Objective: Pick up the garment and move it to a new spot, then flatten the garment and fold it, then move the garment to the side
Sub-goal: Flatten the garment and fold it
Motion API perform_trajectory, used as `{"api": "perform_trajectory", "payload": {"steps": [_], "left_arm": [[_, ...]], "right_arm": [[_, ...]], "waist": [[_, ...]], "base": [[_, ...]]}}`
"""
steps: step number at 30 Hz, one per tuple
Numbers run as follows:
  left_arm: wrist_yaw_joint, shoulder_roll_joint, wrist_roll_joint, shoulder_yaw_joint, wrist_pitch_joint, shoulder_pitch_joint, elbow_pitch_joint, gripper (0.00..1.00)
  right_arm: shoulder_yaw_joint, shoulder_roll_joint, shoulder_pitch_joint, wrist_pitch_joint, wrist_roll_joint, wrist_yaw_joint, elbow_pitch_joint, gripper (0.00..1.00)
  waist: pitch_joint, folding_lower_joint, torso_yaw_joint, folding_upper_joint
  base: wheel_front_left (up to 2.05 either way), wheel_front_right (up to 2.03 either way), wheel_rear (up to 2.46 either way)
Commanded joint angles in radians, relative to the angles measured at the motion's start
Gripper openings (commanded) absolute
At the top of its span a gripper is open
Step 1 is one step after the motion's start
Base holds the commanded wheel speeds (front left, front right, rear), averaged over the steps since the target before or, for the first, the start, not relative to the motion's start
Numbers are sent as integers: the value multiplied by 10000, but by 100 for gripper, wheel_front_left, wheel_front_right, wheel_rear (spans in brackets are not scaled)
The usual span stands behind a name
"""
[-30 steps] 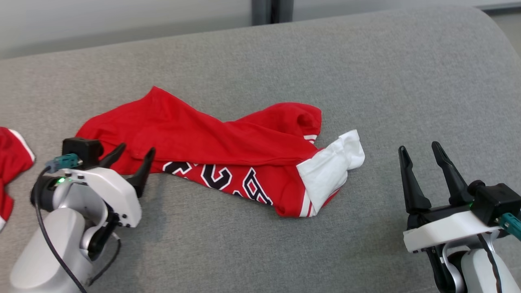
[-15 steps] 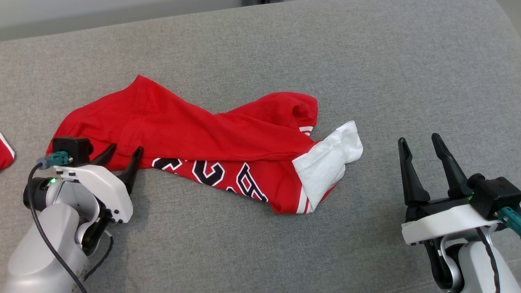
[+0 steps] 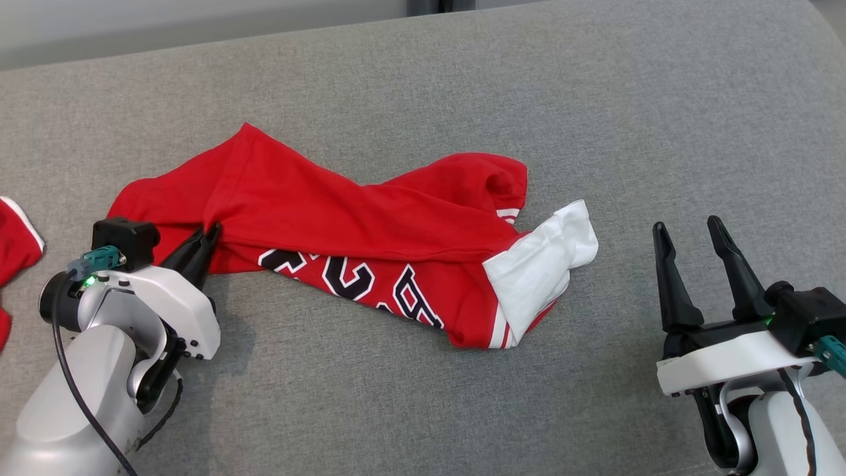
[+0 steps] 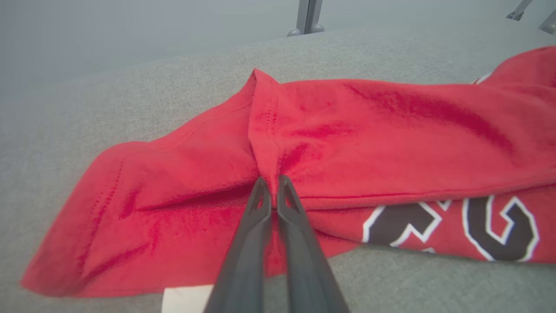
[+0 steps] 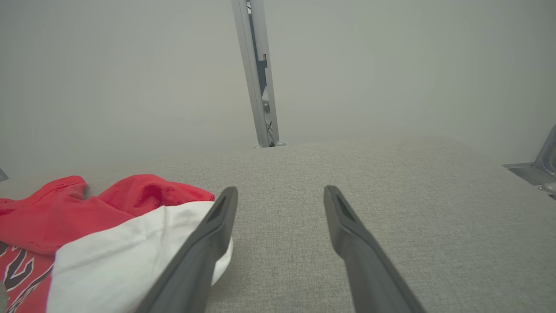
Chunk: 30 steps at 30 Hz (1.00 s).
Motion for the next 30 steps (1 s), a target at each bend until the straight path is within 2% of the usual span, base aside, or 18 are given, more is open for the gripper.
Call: {"api": "perform_trajectory", "payload": {"steps": [1,8,20,23,26,27,28,29,30], "left_arm": [[101,104,73,22,-75,-11,-117,0],[606,138,-155,193,-215,852,-1235,0],[2161,100,-881,522,105,3977,-4905,0],[2353,-5,-1062,455,239,4509,-5239,0],[2341,-123,-1196,348,293,4714,-5190,0],[2318,-175,-1201,319,278,4734,-5138,6],[2382,-186,-1136,301,225,4721,-5061,65],[2380,-203,-1074,263,182,4687,-4988,100],[2396,-235,-1028,248,117,4650,-4950,100]], "right_arm": [[-44,-73,-6,21,7,-3,22,100],[-228,-147,170,49,42,-3,-53,100],[-593,-180,531,262,11,-3,-390,100],[-597,-188,520,352,-4,-3,-495,100],[-611,-203,537,410,-23,-3,-567,100],[-604,-209,532,433,-24,-3,-576,100],[-599,-218,524,449,-25,-3,-584,100],[-594,-232,521,447,-26,-3,-591,100],[-596,-253,523,480,-32,-3,-595,100]], "waist": [[-45,0,46,0],[-300,0,198,0],[-533,0,815,0],[-505,0,914,0],[-498,0,1022,0],[-504,0,1041,0],[-519,0,1060,0],[-539,0,1077,0],[-566,0,1096,0]], "base": [[0,0,0],[0,0,0],[0,0,0],[0,0,0],[0,0,0],[0,0,0],[0,0,0],[0,0,0],[0,0,0]]}}
